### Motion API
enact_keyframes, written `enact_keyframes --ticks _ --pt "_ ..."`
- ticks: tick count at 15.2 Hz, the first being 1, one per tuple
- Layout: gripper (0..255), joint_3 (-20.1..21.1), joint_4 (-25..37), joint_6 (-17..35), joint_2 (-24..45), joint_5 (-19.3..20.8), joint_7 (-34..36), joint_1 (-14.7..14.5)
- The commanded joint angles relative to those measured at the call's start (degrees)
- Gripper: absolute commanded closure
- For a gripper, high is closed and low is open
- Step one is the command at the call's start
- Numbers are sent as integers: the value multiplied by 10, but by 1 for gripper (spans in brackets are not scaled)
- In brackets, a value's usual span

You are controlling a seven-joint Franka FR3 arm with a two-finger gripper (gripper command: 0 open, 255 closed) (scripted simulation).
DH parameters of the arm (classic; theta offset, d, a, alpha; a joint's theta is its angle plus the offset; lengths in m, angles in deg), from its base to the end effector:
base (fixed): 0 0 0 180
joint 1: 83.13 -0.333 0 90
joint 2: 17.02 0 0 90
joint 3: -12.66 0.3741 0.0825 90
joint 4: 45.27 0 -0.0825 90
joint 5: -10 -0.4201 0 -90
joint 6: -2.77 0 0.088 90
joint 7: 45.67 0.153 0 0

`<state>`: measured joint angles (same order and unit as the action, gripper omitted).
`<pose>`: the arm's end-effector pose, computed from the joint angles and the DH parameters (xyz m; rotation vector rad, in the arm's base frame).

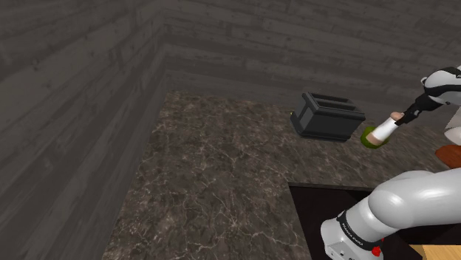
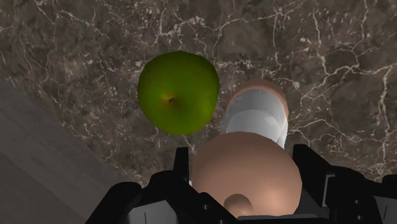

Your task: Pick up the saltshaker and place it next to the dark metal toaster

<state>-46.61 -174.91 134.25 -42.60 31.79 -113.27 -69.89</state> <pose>0.1118 -0.5266 0.4679 2.8667 0.1697 0.2384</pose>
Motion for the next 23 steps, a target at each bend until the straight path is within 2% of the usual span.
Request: enact_keyframes --ticks 1,8,14,21,22,23 --pt "255 -9 -10 16 5 0 -2 -3" --pt "255 -50 -43 76 31 -7 -13 -24" --pt "255 -98 -68 129 60 -24 -28 -57" --pt "255 -98 -68 129 60 -23 -28 -57" --pt "0 -98 -68 129 60 -23 -28 -57" --pt "0 -98 -68 129 60 -24 -28 -57"
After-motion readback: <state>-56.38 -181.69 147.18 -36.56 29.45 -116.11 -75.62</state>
